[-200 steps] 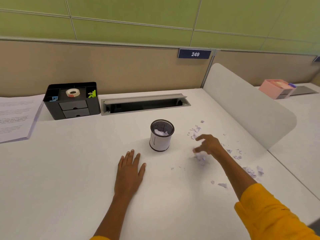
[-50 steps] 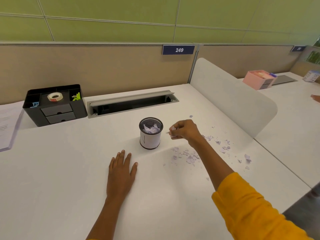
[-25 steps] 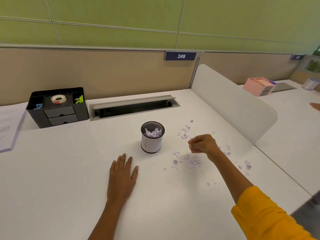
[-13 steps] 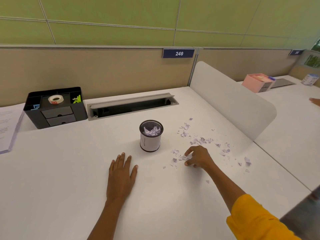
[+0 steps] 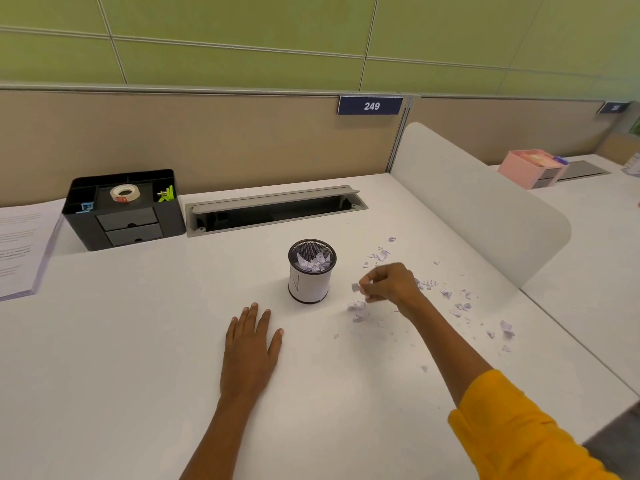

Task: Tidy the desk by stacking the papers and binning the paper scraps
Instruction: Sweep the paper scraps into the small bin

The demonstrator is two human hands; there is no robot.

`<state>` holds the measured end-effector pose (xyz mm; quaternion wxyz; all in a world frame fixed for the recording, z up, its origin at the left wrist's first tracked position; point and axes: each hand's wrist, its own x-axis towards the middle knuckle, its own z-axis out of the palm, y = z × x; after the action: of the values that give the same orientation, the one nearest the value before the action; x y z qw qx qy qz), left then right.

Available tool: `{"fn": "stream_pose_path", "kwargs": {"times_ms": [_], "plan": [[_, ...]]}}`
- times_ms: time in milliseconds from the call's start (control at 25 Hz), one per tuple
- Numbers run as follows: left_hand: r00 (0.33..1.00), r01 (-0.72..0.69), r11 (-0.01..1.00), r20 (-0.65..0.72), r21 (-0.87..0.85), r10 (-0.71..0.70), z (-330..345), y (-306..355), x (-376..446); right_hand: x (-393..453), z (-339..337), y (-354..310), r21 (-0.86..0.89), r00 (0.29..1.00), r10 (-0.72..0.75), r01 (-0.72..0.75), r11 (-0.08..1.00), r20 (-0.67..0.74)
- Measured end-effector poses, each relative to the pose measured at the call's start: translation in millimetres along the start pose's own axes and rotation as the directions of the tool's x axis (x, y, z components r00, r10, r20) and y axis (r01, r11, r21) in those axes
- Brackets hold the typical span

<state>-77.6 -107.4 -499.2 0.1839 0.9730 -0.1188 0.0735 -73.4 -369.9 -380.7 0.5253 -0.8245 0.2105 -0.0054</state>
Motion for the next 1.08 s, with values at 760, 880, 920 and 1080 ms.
{"fn": "stream_pose_path", "kwargs": {"times_ms": [760,880,920,1080], "plan": [[0.999,0.038,0.999,0.015,-0.032,-0.038,-5,2,-1,32,28,-33,-0.174,0.963,-0.225,0.198,0.964,-0.151],[0.999,0.036,0.999,0.019,-0.027,-0.036,-6,3,-1,30,20,-2,-0.359,0.990,-0.140,0.124,0.925,-0.018],[0.999,0.037,0.999,0.024,-0.028,-0.036,-6,3,-1,28,20,7,-0.441,0.994,-0.093,0.112,0.891,0.064],[0.999,0.028,0.999,0.023,-0.028,-0.027,-4,2,-1,18,26,31,-0.610,0.968,-0.023,0.176,0.772,0.250]]}}
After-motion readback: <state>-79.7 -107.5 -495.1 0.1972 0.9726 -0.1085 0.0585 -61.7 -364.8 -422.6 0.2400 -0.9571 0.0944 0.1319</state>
